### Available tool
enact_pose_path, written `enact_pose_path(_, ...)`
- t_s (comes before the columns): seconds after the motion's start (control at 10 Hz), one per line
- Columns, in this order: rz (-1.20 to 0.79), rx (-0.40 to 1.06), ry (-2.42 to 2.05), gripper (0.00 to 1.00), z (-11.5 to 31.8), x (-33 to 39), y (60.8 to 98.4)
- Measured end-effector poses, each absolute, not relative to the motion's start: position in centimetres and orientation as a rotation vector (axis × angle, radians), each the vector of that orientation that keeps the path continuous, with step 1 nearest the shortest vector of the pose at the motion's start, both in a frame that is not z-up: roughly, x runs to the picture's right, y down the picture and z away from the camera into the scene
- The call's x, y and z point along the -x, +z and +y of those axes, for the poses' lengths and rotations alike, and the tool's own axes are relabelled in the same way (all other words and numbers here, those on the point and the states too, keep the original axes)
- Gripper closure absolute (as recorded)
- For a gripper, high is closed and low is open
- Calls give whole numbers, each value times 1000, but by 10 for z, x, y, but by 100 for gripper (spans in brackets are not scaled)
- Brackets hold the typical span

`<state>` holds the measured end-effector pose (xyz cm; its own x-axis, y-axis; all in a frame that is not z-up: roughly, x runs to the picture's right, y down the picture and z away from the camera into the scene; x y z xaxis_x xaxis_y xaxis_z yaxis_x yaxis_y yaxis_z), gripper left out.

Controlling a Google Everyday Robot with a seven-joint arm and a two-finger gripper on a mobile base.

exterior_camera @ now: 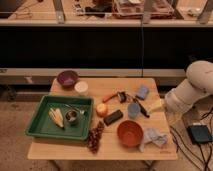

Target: Place sponge in paper cup

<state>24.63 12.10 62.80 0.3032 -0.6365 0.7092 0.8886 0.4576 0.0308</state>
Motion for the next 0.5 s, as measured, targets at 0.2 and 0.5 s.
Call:
enact_pose_path(0.2, -724, 405, -1047, 35, 121, -246, 628)
enact_pose_path(0.5, -705, 410, -1039, 35, 120, -247, 629)
